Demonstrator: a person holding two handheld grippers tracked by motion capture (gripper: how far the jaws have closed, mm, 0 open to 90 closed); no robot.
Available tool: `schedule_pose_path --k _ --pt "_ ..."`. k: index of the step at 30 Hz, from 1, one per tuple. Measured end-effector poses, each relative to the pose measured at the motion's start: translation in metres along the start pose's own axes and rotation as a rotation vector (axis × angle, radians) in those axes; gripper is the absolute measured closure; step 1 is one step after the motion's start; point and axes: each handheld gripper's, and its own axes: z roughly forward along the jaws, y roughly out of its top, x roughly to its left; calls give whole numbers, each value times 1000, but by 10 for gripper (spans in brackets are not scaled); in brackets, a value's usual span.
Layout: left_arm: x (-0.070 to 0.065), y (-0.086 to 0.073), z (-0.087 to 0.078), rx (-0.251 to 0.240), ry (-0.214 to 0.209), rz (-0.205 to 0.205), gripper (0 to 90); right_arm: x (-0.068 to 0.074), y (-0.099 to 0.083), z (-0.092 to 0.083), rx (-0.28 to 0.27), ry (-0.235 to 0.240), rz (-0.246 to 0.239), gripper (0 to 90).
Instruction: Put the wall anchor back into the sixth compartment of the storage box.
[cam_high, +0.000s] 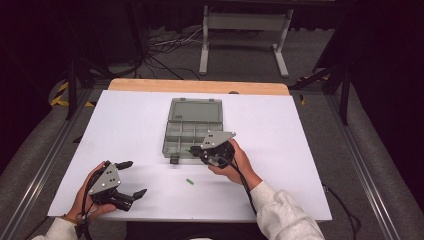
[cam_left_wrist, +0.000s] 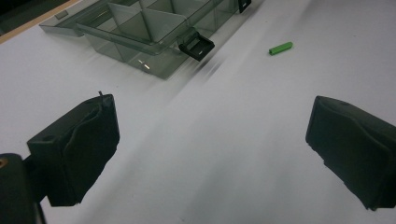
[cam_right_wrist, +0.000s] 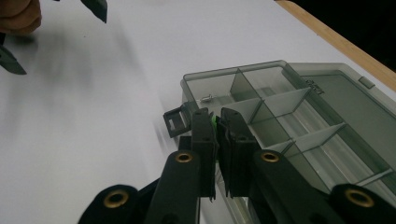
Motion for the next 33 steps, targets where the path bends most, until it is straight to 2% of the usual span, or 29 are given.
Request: schedule_pose_path --k 7,13,26,30,33 --pt "0 0 1 1 -4 -5 37 -9 9 7 -17 -20 15 853" --pt "0 -1 0 1 -6 -6 37 -13 12 18 -8 -27 29 853" --pt "0 -1 0 0 -7 -4 37 -18 6 40 41 -60 71 852" --pt "1 -1 0 2 1 3 37 -19 5 43 44 -68 79 851" --pt "0 -1 0 -2 -1 -9 37 -19 4 44 51 -69 79 851"
